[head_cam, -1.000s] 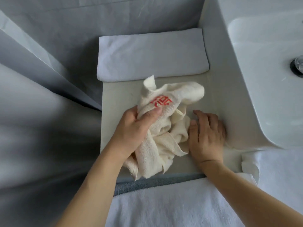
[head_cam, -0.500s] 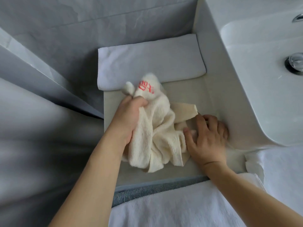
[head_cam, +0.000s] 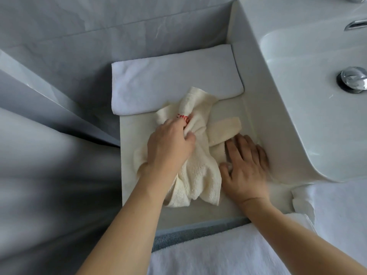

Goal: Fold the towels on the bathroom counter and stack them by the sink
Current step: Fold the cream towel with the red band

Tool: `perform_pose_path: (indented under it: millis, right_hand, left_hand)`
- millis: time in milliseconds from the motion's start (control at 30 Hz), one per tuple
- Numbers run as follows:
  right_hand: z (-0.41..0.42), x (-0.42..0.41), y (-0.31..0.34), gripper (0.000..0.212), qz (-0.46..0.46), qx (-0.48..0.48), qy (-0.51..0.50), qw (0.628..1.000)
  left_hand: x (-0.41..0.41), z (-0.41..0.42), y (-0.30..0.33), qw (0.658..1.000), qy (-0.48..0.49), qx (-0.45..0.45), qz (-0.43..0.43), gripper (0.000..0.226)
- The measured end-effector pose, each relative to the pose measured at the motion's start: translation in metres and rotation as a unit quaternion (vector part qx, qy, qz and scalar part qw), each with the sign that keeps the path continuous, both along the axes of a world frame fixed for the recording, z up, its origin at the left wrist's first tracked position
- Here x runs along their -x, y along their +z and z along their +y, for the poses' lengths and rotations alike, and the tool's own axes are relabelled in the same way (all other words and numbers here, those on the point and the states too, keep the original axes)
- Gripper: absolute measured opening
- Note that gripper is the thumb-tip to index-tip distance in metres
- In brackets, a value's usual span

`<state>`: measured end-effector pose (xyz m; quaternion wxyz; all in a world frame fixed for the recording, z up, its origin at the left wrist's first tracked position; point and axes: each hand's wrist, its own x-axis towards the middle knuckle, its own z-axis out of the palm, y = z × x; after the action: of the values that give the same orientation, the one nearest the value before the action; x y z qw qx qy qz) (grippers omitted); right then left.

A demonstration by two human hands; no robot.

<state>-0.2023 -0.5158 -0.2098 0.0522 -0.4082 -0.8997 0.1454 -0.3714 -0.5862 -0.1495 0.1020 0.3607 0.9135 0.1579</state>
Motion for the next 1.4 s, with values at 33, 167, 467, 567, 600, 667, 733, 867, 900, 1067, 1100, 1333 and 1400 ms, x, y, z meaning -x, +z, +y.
perform_pose_path:
  millis: [33,167,467,567,600,667,733,867,900,1067,1100,1333,1400]
  right_hand:
    - [-0.001,0.0,0.001,0.063,-0.002,0.002,-0.001,1.0]
    - [0.001,-0.001,0.005,0.067,-0.019,0.018,0.008,1.0]
    - [0.001,-0.001,0.01,0.07,-0.012,0.035,0.012,0.999]
    - [0.002,-0.001,0.008,0.065,-0.007,0.03,0.008,0.999]
    - [0.001,-0.001,0.007,0.064,-0.002,0.029,0.008,1.0]
    - [0.001,-0.001,0.007,0.063,0.018,0.027,0.004,0.999]
    - [0.0,-0.001,0.006,0.059,0.045,0.024,-0.003,0.999]
    - [0.001,-0.003,0.004,0.046,0.122,0.02,-0.011,0.992]
    - [0.001,-0.003,0.002,0.043,0.138,0.018,-0.011,0.99]
    - [0.006,-0.006,-0.006,0.037,0.207,0.018,-0.019,0.978]
    - [0.007,-0.007,-0.006,0.039,0.232,0.02,-0.017,0.972]
    - [0.005,0.03,0.016,0.03,0.2,0.246,-0.12,0.941]
    - [0.008,0.049,0.032,0.022,0.1,0.288,-0.056,0.951]
  left_hand:
    - [0.001,0.0,0.002,0.998,0.003,-0.05,-0.035,0.02]
    - [0.0,-0.003,0.029,0.788,0.062,-0.313,-0.527,0.022]
    - [0.055,-0.036,0.013,0.879,0.337,-0.232,-0.245,0.034]
    - [0.044,-0.04,-0.001,0.909,0.286,-0.198,-0.229,0.049]
    - [0.036,-0.038,-0.006,0.918,0.27,-0.164,-0.241,0.051]
    - [0.022,-0.037,-0.022,0.938,0.254,-0.111,-0.21,0.045]
    - [0.009,-0.042,-0.038,0.956,0.244,-0.133,-0.091,0.026]
    - [0.006,-0.048,-0.056,0.947,0.237,-0.217,-0.029,0.017]
    - [0.007,-0.047,-0.057,0.947,0.234,-0.22,-0.024,0.017]
    - [0.012,-0.042,-0.066,0.949,0.226,-0.22,0.015,0.017]
    - [0.013,-0.042,-0.067,0.95,0.224,-0.219,0.022,0.016]
    - [0.016,-0.038,-0.063,0.95,0.195,-0.244,0.009,0.022]
    - [0.016,-0.037,-0.054,0.95,0.193,-0.241,-0.039,0.021]
